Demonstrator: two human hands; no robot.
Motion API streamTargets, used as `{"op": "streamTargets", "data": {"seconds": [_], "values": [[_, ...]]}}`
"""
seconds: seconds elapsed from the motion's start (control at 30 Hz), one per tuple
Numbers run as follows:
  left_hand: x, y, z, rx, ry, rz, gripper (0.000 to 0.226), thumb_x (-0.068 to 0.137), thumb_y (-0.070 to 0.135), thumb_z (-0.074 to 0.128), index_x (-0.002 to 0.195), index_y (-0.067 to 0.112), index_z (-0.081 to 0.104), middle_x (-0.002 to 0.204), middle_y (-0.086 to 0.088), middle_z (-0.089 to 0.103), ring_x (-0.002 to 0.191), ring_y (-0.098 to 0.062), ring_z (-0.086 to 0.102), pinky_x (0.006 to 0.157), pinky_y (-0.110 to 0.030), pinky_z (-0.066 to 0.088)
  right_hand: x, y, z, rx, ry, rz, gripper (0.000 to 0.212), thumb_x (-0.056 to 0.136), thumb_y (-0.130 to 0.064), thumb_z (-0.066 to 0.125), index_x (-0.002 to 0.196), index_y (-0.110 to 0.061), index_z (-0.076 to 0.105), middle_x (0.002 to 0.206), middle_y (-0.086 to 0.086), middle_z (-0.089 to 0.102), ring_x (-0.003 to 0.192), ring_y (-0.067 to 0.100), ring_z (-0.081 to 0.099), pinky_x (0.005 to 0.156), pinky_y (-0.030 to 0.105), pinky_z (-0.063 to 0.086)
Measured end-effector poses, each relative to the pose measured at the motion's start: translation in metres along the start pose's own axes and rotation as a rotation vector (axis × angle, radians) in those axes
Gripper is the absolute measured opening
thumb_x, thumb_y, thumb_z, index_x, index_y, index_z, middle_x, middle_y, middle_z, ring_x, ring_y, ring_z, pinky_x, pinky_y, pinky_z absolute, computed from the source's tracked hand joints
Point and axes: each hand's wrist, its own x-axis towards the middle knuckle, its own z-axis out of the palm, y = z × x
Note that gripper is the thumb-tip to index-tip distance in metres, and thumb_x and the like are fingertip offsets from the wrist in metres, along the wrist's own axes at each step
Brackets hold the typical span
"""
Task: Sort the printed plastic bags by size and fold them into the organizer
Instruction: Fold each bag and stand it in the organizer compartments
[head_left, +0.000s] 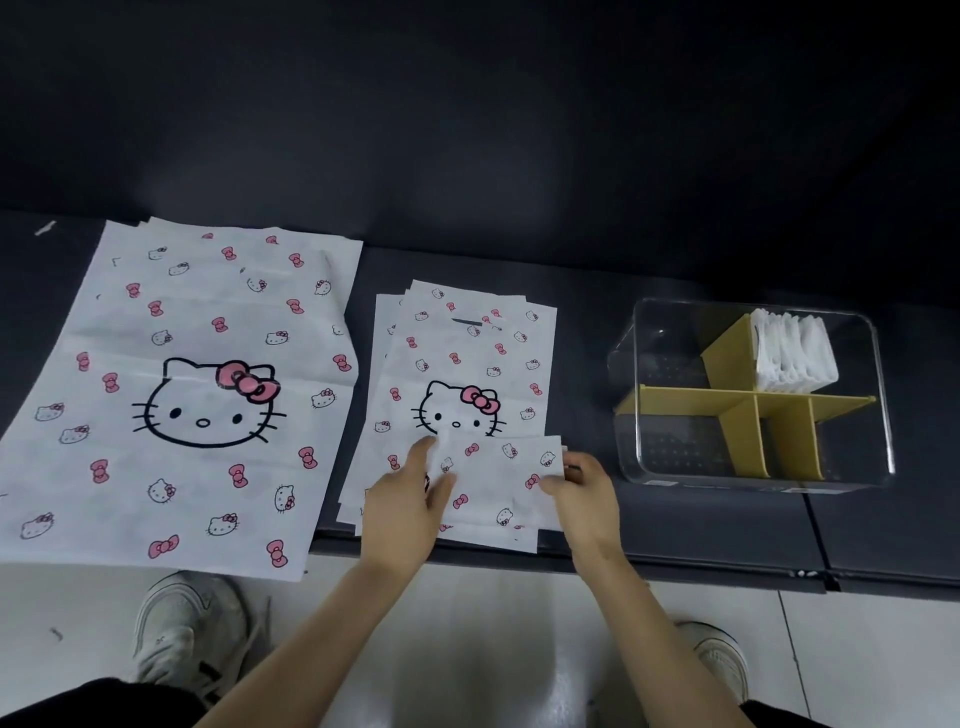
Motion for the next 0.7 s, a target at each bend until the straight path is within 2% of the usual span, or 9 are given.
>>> {"op": "streamTargets", "data": {"seconds": [0.03,0.13,0.27,0.33,0.4,0.47,0.5,0.6,0.7], "values": [[0.001,0.000,0.001,0.078,-0.001,0.088,0.048,0.074,0.015,0.080,0.115,0.008,0.057,0.048,0.013,0.017,0.039,-0.006,0.020,0.043,-0.012,0.014,-0.001,0.000,0.001,-0.016,0.010,-0.015,0.005,0.081,-0.013,0.063,0.086,-0.015,0.063,0.076,-0.006,0.069,0.080,0.015,0.063,0.076,0.032,0.049],[0.003,0.000,0.003,0.253,0.067,0.264,0.063,0.059,0.016,0.089,0.110,0.011,0.052,0.049,0.010,0.020,0.042,-0.013,0.018,0.044,-0.018,0.022,0.000,0.000,0.004,-0.128,0.050,-0.049,0.023,0.086,-0.025,0.061,0.072,-0.007,0.062,0.065,-0.001,0.064,0.067,0.018,0.058,0.065,0.028,0.044],[0.000,-0.007,0.009,0.393,0.143,0.250,0.066,0.064,0.028,0.086,0.116,0.012,0.047,0.057,-0.004,0.046,0.044,-0.022,0.041,0.052,-0.029,0.036,0.002,-0.001,0.003,-0.202,0.062,-0.063,0.023,0.087,-0.022,0.059,0.072,-0.004,0.061,0.061,-0.001,0.060,0.060,0.015,0.052,0.062,0.026,0.040],[0.000,-0.011,0.010,0.481,0.220,0.300,0.065,0.062,0.020,0.086,0.115,0.012,0.049,0.078,-0.011,0.049,0.064,-0.027,0.049,0.068,-0.038,0.039,0.003,-0.001,0.002,-0.210,0.054,-0.062,0.025,0.087,-0.023,0.059,0.075,-0.001,0.063,0.066,0.002,0.063,0.063,0.017,0.054,0.062,0.026,0.041],[0.000,-0.010,0.011,0.465,0.269,0.527,0.062,0.055,-0.008,0.073,0.109,0.012,0.051,0.096,-0.012,0.046,0.083,-0.029,0.047,0.085,-0.042,0.036,0.006,-0.002,0.002,-0.213,0.054,-0.063,0.027,0.088,-0.024,0.060,0.076,0.001,0.063,0.069,0.005,0.064,0.064,0.018,0.054,0.060,0.026,0.040],[0.000,-0.009,0.014,0.367,0.144,0.794,0.053,0.056,-0.015,0.050,0.101,0.011,0.053,0.104,-0.010,0.046,0.092,-0.027,0.047,0.099,-0.042,0.034,0.008,-0.003,0.003,-0.236,0.050,-0.071,0.028,0.088,-0.024,0.061,0.074,0.000,0.062,0.070,0.006,0.064,0.065,0.019,0.054,0.061,0.026,0.039],[0.001,-0.009,0.017,0.336,0.045,0.841,0.048,0.061,-0.013,0.046,0.102,0.010,0.056,0.108,-0.009,0.049,0.097,-0.027,0.049,0.104,-0.040,0.035,0.009,-0.004,0.004,-0.252,0.049,-0.072,0.028,0.088,-0.025,0.062,0.071,-0.002,0.061,0.068,0.005,0.063,0.065,0.018,0.054,0.061,0.026,0.039],[0.003,-0.014,0.024,0.367,-0.102,0.668,0.036,0.092,0.011,0.044,0.124,0.005,0.059,0.130,-0.010,0.057,0.125,-0.027,0.046,0.111,-0.033,0.032,0.012,-0.005,0.003,-0.272,0.051,-0.075,0.036,0.087,-0.026,0.064,0.057,-0.013,0.049,0.060,-0.001,0.057,0.058,0.013,0.050,0.052,0.024,0.036],[0.003,-0.016,0.021,0.430,-0.208,0.511,0.055,0.103,0.033,0.014,0.141,0.004,0.041,0.148,-0.012,0.039,0.139,-0.022,0.028,0.116,-0.032,0.015,0.014,-0.007,0.002,-0.263,0.031,-0.075,0.040,0.086,-0.028,0.066,0.054,-0.014,0.047,0.058,-0.001,0.056,0.054,0.012,0.047,0.049,0.022,0.034]]}}
